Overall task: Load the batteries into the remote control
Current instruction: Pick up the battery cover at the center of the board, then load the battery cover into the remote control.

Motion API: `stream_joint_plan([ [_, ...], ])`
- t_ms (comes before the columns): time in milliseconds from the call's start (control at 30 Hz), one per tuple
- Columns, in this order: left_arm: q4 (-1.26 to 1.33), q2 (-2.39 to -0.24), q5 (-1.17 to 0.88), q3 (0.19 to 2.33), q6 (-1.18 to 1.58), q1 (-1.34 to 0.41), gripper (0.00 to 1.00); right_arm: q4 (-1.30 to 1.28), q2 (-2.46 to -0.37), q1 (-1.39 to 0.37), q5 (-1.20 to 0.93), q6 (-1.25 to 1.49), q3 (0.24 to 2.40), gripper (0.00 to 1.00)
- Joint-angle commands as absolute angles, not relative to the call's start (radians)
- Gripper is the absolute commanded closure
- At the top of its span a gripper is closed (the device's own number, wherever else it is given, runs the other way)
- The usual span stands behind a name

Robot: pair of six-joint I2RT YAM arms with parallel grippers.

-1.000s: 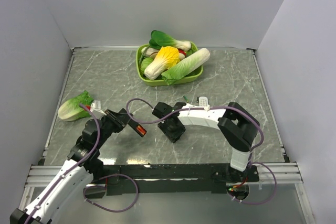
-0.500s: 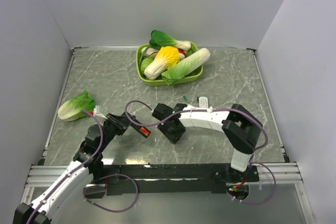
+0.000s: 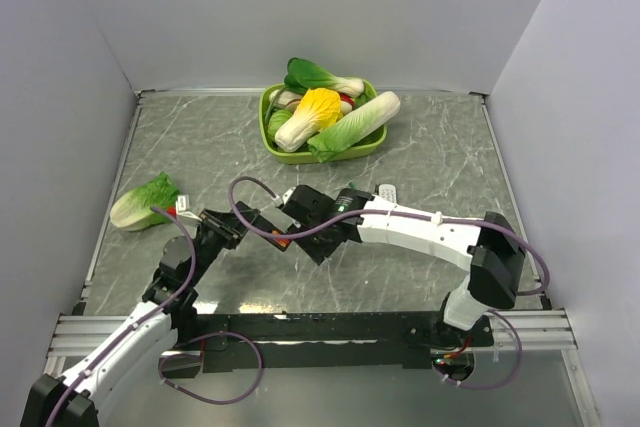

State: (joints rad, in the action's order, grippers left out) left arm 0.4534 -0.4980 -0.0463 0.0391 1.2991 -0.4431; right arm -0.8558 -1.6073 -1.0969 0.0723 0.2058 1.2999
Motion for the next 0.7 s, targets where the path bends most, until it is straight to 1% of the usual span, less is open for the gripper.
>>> stream_joint_plan([
  [0, 0.586, -0.52, -0.071, -0.051, 1.328, -0.446, 0.99, -0.936, -1.56, -1.124, 0.117, 0.187, 1.406, 0.66],
  [300, 0.63, -0.564, -0.084, -0.04, 1.325, -0.446, 0.99, -0.969, -1.575, -1.141, 0.11, 0.158, 1.515, 0.66],
  [667, 0.701, -0.617, -0.098, -0.037, 1.328, -0.449, 0.99, -0.986, -1.654, -1.154, 0.077, 0.127, 1.603, 0.66],
])
